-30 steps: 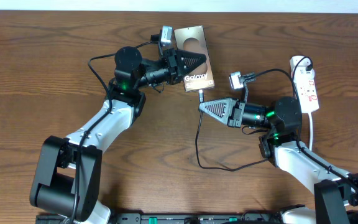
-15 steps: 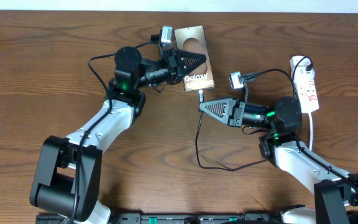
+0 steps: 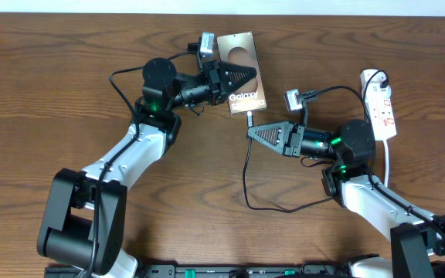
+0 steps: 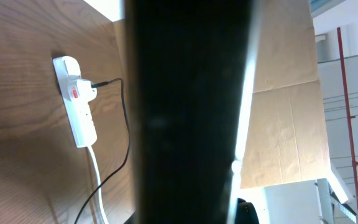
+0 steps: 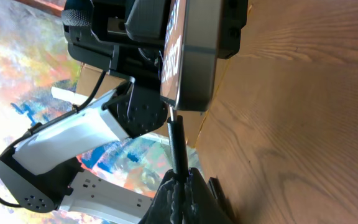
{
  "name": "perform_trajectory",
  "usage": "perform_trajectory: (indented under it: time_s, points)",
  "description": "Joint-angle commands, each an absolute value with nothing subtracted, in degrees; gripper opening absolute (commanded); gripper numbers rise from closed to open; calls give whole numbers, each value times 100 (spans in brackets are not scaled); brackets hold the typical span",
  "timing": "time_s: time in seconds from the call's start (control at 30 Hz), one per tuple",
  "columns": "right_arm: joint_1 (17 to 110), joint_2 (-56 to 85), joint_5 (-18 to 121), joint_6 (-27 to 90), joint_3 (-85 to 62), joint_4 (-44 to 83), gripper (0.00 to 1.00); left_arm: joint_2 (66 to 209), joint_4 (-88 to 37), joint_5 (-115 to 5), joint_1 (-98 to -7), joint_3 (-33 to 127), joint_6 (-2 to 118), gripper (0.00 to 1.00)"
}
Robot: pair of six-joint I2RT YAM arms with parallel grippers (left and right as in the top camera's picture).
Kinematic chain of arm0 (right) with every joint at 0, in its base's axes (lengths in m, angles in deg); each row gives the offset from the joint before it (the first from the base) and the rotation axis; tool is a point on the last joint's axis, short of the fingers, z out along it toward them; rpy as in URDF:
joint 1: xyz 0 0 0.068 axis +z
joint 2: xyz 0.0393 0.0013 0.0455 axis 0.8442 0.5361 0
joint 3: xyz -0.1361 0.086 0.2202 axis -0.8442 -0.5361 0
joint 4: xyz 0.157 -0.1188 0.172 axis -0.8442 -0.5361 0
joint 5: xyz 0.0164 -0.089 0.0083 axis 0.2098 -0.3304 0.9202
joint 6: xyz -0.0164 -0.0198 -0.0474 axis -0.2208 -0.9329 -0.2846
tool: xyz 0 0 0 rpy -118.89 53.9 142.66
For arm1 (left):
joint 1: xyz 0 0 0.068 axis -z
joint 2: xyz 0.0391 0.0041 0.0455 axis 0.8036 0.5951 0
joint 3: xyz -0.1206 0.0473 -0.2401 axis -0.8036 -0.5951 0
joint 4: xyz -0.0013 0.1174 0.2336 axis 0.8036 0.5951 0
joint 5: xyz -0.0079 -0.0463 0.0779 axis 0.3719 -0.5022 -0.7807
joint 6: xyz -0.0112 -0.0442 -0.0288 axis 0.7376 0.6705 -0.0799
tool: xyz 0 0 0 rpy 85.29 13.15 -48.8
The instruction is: Plug charger to phone and switch on socket
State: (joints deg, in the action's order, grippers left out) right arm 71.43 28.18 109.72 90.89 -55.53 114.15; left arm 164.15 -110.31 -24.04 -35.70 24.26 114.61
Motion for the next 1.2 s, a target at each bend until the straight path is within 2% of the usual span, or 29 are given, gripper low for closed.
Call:
perform_trajectory:
  time_s: [0.0, 0.33, 1.17]
  points:
    - [7108, 2813, 10880, 9146, -5551, 11417, 1, 16351, -11136, -2264, -3583, 2538, 11410, 8]
    - [7108, 2813, 10836, 9144, -5551, 11113, 1, 16351, -11136, -2260, -3574, 2538, 11408, 7]
    - [7117, 2813, 11182, 9146, -5551, 11316, 1, 16351, -11171, -2310, -3679, 2538, 11277, 7]
